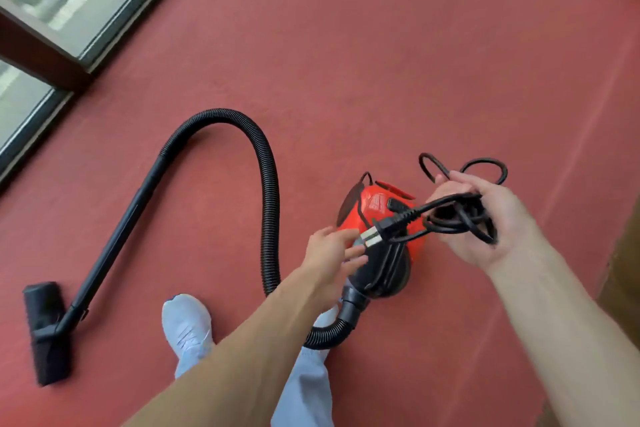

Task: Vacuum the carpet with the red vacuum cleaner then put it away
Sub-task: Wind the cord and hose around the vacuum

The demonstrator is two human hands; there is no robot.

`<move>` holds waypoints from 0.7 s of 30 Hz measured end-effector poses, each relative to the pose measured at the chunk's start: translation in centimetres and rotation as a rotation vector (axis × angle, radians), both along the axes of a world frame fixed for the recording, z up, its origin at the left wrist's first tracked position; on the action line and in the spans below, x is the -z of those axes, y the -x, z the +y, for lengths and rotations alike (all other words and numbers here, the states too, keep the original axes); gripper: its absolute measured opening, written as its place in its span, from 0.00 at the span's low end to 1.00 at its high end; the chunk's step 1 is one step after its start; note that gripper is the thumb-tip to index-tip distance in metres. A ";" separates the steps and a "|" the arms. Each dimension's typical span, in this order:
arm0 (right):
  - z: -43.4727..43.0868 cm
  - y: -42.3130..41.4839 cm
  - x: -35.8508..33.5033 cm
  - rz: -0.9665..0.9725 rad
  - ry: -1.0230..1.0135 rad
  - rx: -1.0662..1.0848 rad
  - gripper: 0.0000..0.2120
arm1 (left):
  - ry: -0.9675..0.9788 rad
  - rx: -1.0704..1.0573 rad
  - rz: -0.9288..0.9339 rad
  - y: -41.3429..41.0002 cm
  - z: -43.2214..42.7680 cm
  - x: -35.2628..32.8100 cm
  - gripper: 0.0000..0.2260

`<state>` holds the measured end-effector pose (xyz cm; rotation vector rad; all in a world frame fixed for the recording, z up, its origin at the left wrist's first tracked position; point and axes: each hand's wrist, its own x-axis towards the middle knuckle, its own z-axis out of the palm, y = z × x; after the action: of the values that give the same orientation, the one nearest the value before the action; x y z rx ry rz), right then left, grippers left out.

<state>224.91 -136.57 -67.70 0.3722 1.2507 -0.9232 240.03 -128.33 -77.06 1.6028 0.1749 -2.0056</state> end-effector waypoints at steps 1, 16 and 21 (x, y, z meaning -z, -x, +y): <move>0.1 0.5 -0.1 -0.097 -0.026 -0.035 0.04 | -0.102 -0.209 0.157 0.9 -0.5 -0.8 0.28; -1.3 0.7 6.3 0.233 -0.306 -0.485 0.09 | 0.053 0.217 0.093 -0.1 -5.8 -1.9 0.16; -3.4 -3.7 8.7 0.160 -0.339 -0.663 0.16 | 0.191 0.528 -0.024 -3.2 -7.9 -1.1 0.14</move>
<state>228.57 -139.94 -76.37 0.1257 1.5477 -0.1758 243.21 -136.19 -75.95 1.6658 -0.4842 -2.2963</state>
